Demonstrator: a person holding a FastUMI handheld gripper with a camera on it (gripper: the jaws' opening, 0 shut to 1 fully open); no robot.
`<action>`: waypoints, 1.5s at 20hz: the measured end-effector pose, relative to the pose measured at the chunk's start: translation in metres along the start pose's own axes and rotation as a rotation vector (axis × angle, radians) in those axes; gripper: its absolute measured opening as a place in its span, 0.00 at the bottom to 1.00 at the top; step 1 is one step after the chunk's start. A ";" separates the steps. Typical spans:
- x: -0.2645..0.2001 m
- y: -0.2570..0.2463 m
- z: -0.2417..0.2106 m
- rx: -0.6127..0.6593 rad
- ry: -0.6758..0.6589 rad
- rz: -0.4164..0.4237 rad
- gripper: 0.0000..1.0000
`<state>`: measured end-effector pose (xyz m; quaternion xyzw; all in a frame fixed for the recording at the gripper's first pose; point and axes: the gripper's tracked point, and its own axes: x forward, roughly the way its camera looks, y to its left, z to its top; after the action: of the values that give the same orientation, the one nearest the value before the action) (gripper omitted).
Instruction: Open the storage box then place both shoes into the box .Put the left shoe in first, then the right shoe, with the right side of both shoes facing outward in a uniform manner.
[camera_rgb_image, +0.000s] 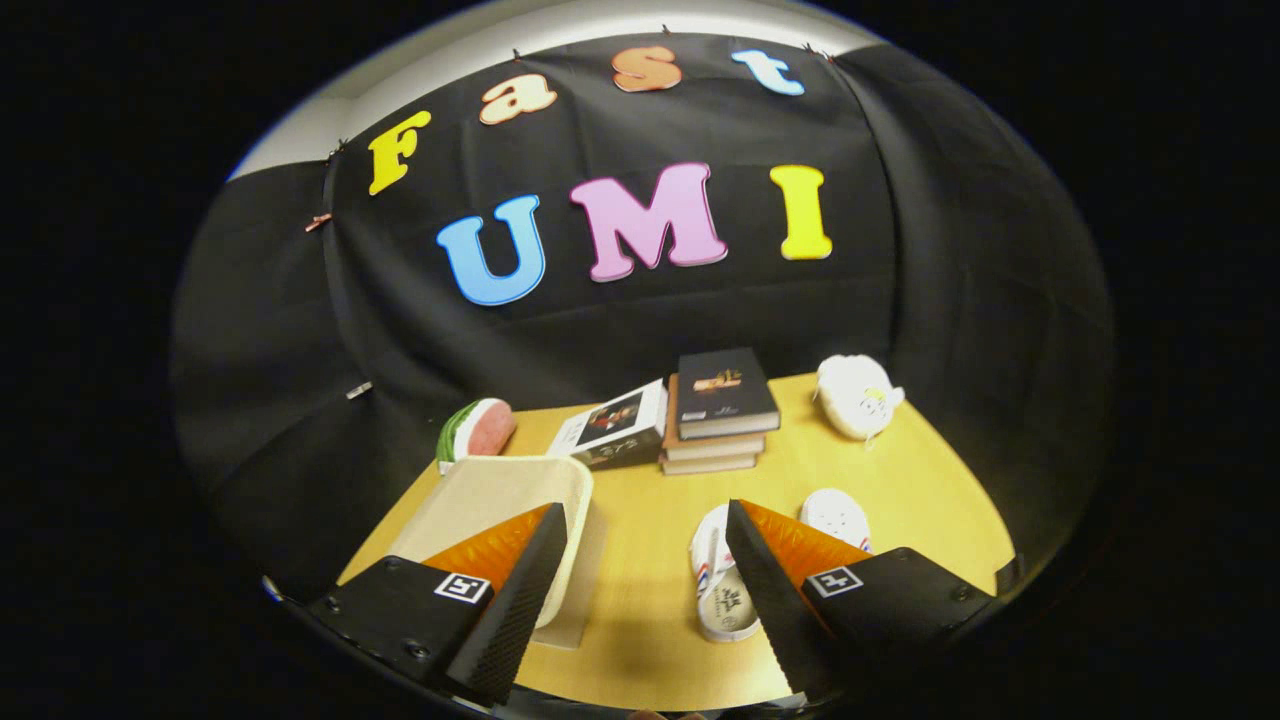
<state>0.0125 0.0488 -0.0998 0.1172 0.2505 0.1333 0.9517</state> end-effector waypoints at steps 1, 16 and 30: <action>0.005 0.001 -0.011 0.043 0.061 0.030 0.98; 0.057 0.070 -0.129 0.467 0.641 0.460 0.98; 0.073 0.086 -0.127 0.634 0.789 0.510 0.24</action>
<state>-0.0071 0.1722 -0.2147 0.3952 0.5788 0.3110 0.6419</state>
